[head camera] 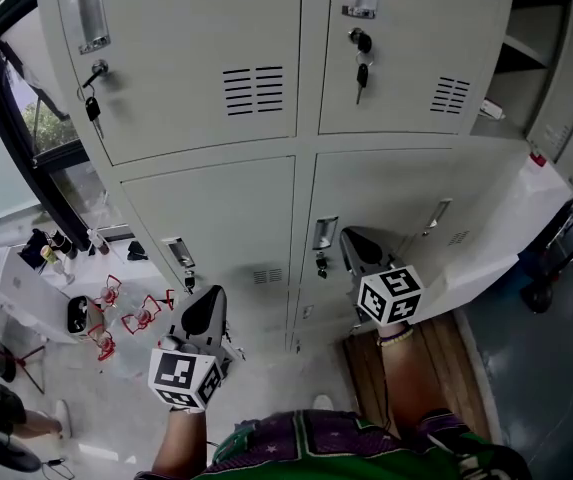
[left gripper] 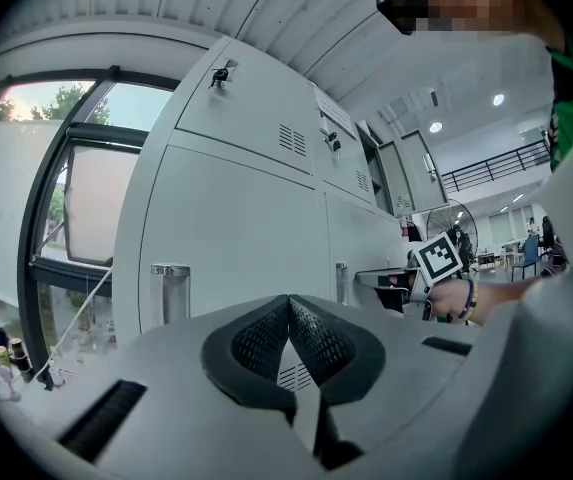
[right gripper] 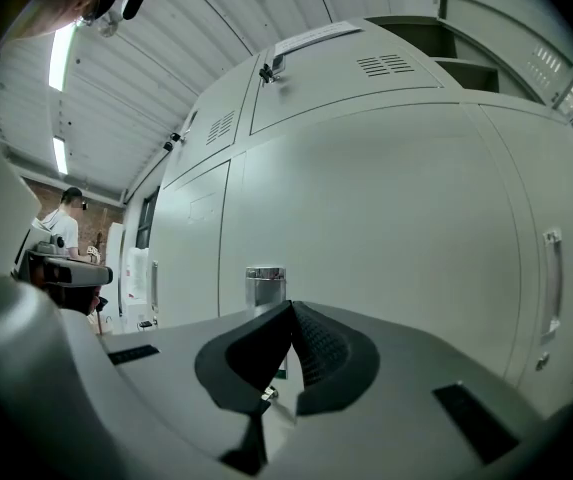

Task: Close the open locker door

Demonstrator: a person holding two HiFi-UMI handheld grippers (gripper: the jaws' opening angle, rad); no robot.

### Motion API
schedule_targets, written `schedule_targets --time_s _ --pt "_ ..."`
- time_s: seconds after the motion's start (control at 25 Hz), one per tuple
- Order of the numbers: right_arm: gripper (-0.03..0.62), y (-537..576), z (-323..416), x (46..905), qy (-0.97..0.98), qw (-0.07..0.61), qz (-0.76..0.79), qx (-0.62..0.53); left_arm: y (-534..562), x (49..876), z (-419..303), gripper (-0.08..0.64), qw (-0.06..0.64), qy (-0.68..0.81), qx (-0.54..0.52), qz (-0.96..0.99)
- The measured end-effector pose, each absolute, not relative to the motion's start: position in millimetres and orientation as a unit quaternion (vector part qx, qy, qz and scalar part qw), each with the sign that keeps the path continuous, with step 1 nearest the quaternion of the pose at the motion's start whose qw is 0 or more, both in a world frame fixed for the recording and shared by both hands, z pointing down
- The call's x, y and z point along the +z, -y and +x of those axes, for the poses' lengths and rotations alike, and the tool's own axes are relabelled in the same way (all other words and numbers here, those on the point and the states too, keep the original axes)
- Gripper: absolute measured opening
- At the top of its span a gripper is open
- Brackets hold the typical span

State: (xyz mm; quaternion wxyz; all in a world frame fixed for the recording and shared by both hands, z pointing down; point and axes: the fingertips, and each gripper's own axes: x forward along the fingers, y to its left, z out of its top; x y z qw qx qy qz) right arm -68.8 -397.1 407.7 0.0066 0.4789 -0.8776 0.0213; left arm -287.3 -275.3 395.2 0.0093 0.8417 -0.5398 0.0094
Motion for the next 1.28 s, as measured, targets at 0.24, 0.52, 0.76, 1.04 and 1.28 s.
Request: schedule_targets --time_s 0.24,0.52,0.76,1.04,1.28 --pt "-0.008 371.9 -66.7 412.3 0.865 0.006 0.501 0.026 267.6 400.8 -296.1 0.021 0.015 0.523 0.007 0.852" --pt "-0.008 323.9 -49.4 427.9 0.837 0.011 0.546 0.039 260.5 408.7 -288.5 0.021 0.020 0.477 0.008 0.878" --pt "-0.006 282.6 -19.0 432.6 0.804 0.013 0.594 0.035 256.4 416.9 -263.1 0.021 0.022 0.428 0.006 0.903" --pt "-0.006 250.8 25.1 417.2 0.782 -0.004 0.623 0.025 255.2 404.7 -222.0 0.021 0.011 0.399 -0.001 0.917" --pt "-0.006 243.2 72.4 396.0 0.783 -0.006 0.622 0.002 262.7 390.2 -165.2 0.021 0.006 0.388 -0.017 0.921"
